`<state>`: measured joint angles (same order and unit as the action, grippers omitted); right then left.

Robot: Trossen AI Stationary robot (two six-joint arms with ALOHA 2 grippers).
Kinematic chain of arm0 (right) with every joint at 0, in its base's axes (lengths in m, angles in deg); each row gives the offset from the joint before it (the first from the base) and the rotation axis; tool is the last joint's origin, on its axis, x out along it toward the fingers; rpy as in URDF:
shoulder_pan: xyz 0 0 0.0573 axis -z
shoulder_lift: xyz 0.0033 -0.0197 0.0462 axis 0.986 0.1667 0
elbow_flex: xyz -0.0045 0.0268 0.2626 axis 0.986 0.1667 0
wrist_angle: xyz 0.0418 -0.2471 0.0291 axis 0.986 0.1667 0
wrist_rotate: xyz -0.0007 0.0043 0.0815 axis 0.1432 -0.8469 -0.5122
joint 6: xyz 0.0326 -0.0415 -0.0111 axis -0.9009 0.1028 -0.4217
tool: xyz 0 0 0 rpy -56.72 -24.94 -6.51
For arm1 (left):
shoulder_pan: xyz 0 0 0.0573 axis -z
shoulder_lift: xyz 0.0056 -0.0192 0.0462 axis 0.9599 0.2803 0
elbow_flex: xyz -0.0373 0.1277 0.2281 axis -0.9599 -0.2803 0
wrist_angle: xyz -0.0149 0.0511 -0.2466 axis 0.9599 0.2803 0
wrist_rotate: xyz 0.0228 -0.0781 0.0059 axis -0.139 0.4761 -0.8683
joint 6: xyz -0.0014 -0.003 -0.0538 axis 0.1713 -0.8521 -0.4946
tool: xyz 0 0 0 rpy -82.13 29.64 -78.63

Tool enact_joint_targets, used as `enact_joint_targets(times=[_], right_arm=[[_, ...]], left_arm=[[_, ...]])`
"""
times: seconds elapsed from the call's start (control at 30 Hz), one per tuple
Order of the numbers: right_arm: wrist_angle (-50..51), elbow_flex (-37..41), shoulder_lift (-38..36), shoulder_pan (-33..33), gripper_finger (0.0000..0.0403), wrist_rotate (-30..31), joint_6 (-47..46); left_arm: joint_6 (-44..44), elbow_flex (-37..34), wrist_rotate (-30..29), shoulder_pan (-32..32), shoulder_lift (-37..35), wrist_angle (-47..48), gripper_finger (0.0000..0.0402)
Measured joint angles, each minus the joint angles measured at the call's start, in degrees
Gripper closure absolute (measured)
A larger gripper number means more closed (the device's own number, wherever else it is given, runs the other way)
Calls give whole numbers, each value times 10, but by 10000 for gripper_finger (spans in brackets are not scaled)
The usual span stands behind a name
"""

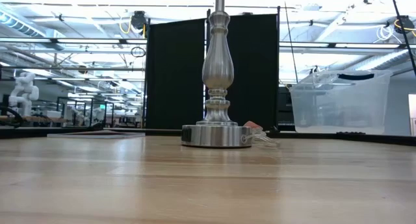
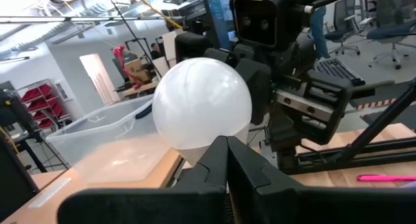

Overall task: Screw lightbulb
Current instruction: Insert the lightbulb into the lamp

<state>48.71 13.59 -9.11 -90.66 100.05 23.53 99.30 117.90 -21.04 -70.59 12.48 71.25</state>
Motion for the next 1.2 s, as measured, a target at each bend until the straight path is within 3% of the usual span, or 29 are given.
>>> enact_joint_targets(times=[0.4,0.53,0.8,1.2], right_arm=[[21,0,-1,-14,403,12,-17],[31,1,5,-27,403,-27,-19],[42,1,4,-54,403,-4,-27],[69,1,3,-40,403,10,-43]], left_arm=[[-13,0,-35,-13,-1,12,399],[-14,1,-57,-21,2,10,399],[-41,0,-54,-42,1,42,399],[-5,0,-37,17,-49,45,399]])
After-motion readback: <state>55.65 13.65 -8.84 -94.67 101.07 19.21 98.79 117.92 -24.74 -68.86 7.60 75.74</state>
